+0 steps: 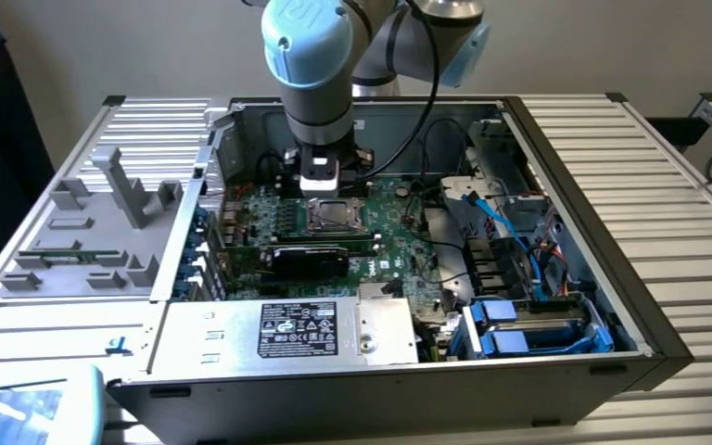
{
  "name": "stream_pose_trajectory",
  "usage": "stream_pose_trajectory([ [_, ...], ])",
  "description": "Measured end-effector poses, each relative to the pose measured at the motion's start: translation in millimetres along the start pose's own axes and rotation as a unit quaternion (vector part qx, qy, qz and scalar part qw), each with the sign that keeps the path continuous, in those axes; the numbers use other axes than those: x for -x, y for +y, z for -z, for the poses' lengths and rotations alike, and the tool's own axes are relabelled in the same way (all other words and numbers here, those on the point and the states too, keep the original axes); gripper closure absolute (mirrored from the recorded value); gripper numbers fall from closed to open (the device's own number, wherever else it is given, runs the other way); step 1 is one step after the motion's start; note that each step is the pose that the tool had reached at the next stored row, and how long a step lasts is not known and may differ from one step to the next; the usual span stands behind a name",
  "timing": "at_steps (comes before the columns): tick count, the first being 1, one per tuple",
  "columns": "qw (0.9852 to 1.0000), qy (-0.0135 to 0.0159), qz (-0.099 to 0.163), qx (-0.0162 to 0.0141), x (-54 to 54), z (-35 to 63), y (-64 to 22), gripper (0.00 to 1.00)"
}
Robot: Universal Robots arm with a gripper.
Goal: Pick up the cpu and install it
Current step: 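Install the first cpu locking lever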
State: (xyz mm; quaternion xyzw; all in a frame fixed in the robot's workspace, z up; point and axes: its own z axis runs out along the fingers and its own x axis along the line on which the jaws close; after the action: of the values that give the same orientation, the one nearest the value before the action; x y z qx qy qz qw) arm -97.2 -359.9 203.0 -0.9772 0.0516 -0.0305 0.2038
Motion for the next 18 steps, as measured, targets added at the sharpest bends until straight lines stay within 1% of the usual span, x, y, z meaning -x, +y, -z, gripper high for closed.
stream_pose_trajectory([
  [10, 1.0, 0.0001, 0.0, 0.0007, -1.1, -2.3, 0.8, 0.88],
  [18, 1.0, 0.0002, 0.0, 0.0023, -1.3, -4.7, 1.9, 0.88],
])
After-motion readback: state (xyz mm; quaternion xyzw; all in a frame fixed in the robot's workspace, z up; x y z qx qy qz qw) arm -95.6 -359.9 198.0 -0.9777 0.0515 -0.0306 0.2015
